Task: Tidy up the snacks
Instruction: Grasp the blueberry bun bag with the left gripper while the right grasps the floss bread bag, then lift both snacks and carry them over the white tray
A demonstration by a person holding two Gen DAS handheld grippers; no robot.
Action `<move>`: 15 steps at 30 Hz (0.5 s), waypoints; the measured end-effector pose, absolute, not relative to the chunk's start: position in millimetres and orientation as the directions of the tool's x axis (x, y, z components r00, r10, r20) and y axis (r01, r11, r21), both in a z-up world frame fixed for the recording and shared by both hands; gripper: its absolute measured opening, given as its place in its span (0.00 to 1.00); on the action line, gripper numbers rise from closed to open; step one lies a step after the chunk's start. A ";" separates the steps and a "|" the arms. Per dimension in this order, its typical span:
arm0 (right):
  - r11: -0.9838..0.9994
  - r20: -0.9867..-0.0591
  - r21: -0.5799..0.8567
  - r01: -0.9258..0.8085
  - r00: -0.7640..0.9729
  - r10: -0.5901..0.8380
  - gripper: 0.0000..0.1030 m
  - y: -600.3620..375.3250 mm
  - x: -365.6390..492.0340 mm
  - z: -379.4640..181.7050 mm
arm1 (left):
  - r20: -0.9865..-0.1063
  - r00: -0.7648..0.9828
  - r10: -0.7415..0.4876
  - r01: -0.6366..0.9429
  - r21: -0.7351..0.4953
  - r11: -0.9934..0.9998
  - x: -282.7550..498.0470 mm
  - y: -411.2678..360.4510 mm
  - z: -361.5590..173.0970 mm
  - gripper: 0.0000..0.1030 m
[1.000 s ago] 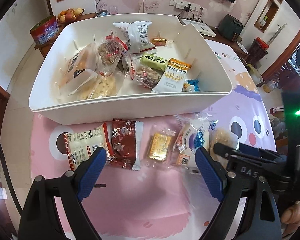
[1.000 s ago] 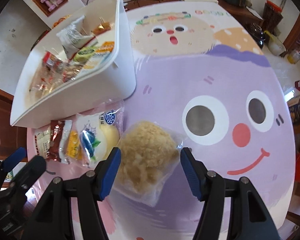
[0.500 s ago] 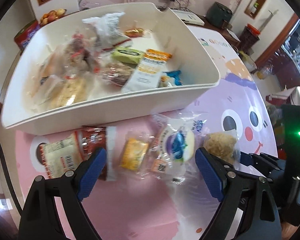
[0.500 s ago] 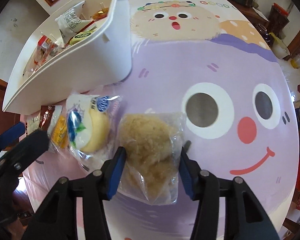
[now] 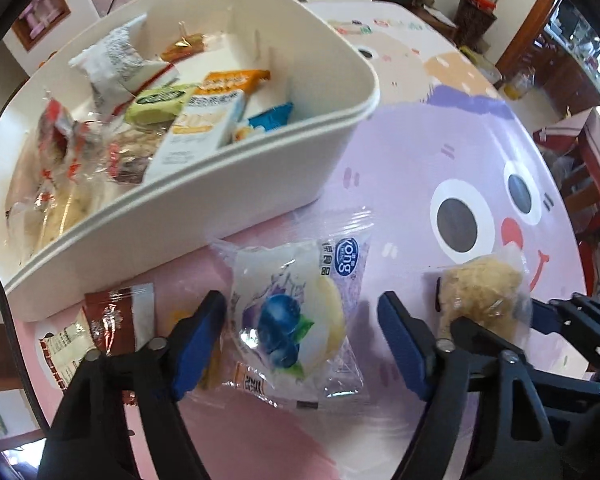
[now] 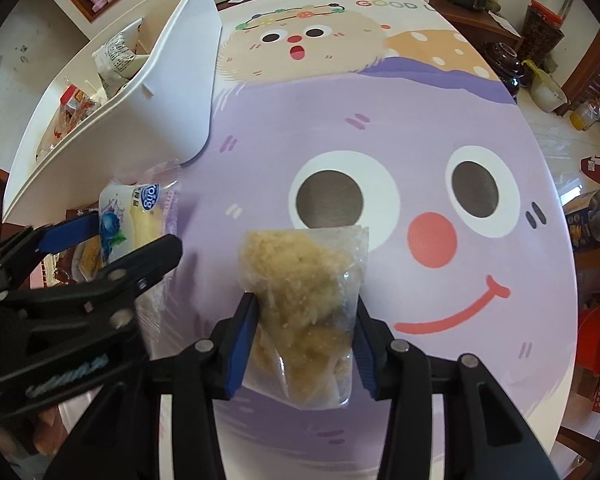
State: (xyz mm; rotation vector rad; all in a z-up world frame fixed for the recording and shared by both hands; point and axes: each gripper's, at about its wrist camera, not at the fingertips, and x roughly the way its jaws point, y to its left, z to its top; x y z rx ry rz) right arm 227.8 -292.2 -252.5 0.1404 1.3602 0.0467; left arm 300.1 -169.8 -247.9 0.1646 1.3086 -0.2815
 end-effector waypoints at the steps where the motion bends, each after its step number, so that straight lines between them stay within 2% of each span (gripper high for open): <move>1: 0.991 -0.971 0.128 0.048 0.210 0.116 0.43 -294.2 226.0 -252.2 | -0.969 0.227 -0.102 0.305 -0.029 0.952 300.2 -172.2 -250.4 0.67; 2: 0.990 -0.970 0.130 0.051 0.211 0.117 0.42 -297.0 224.9 -251.4 | -0.970 0.222 -0.094 0.315 -0.020 0.949 299.8 -174.5 -253.0 0.59; 3: 0.990 -0.970 0.132 0.054 0.212 0.118 0.40 -298.7 224.4 -250.7 | -0.972 0.217 -0.088 0.322 -0.014 0.947 299.5 -176.4 -255.7 0.55; 9: 0.991 -0.969 0.126 0.044 0.218 0.114 0.34 -304.9 223.1 -244.7 | -0.971 0.221 -0.088 0.305 -0.017 0.952 297.1 -177.0 -257.4 0.48; 15: 0.993 -0.969 0.114 0.005 0.222 0.110 0.32 -302.2 224.4 -237.5 | -0.967 0.232 -0.110 0.275 -0.043 0.960 279.5 -167.4 -240.2 0.46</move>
